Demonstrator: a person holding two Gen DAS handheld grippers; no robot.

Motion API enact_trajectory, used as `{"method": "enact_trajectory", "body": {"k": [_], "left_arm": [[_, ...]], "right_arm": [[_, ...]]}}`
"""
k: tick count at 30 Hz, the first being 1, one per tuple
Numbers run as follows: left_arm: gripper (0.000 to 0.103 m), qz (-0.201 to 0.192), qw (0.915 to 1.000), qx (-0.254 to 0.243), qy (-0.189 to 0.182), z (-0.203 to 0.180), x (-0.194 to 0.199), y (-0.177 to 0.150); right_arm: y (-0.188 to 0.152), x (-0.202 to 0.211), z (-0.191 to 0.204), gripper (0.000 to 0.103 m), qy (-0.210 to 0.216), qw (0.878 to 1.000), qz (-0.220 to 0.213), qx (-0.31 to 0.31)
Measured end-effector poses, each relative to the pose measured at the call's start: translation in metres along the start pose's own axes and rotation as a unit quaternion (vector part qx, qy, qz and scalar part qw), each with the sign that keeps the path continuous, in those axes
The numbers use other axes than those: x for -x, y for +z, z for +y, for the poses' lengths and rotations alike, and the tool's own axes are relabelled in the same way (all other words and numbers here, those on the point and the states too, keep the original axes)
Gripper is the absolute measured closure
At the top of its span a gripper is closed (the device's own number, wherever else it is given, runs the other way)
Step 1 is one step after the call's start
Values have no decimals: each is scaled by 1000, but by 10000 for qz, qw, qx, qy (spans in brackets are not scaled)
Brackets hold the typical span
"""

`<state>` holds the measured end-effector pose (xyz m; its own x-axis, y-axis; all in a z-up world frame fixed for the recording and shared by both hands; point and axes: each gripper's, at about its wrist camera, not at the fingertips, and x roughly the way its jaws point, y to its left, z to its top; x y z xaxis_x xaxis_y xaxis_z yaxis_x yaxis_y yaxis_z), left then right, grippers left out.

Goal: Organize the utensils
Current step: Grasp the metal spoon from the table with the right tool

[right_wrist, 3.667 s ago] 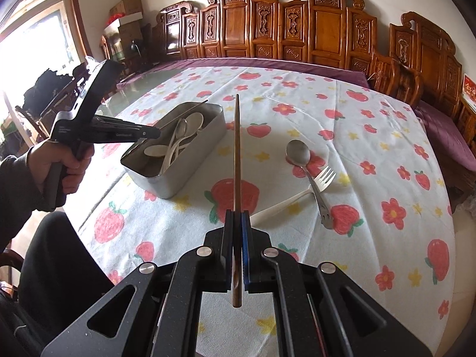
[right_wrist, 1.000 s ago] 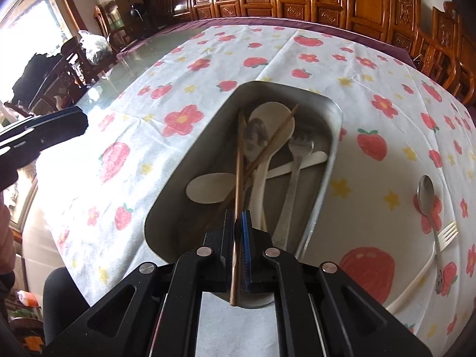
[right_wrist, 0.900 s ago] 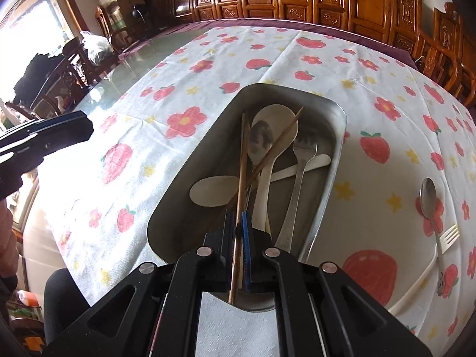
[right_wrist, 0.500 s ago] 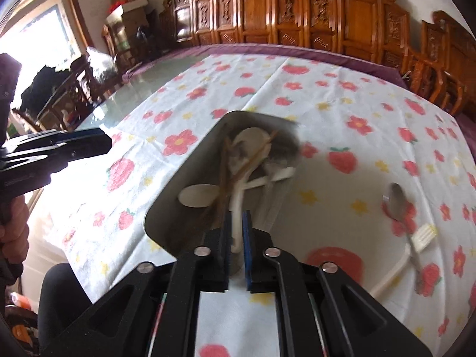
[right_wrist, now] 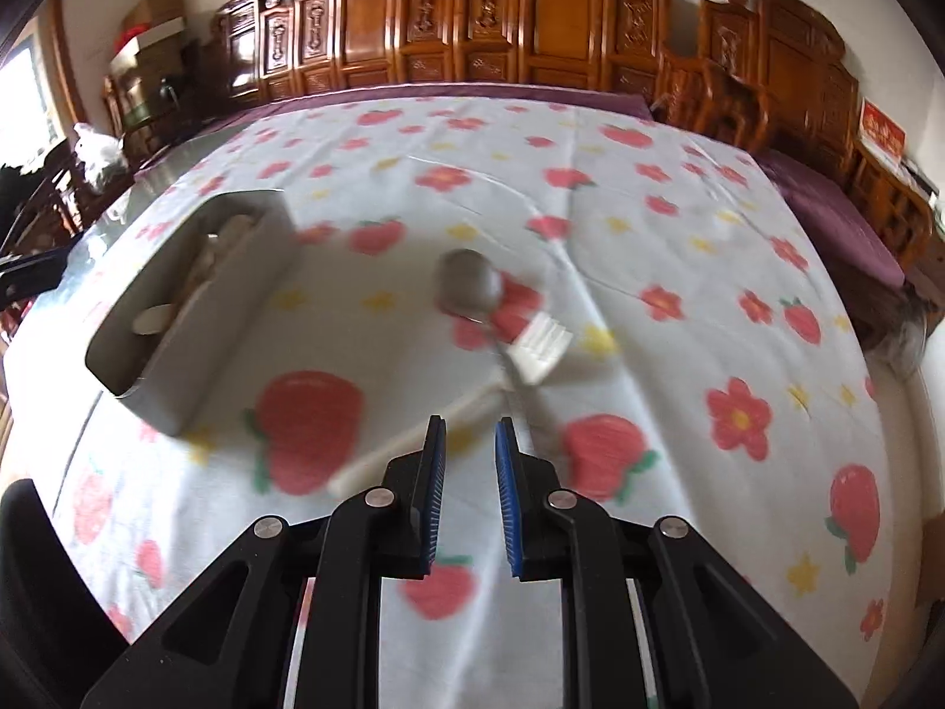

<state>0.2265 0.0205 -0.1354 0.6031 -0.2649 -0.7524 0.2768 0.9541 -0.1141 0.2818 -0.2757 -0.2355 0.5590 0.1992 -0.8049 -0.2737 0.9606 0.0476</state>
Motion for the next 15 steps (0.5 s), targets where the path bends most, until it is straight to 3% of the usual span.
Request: {"method": "enact_trajectory", "body": {"k": [5,15], "left_arm": [[67,81,9998,-139,-75,-24,-16,3],[67,219,9995,-176,-168,-41,-33,-2]], "right_arm": [[11,-21,-15,83,60,9998,144,126],[54,-63,2,83,187,9963,485,685]]}}
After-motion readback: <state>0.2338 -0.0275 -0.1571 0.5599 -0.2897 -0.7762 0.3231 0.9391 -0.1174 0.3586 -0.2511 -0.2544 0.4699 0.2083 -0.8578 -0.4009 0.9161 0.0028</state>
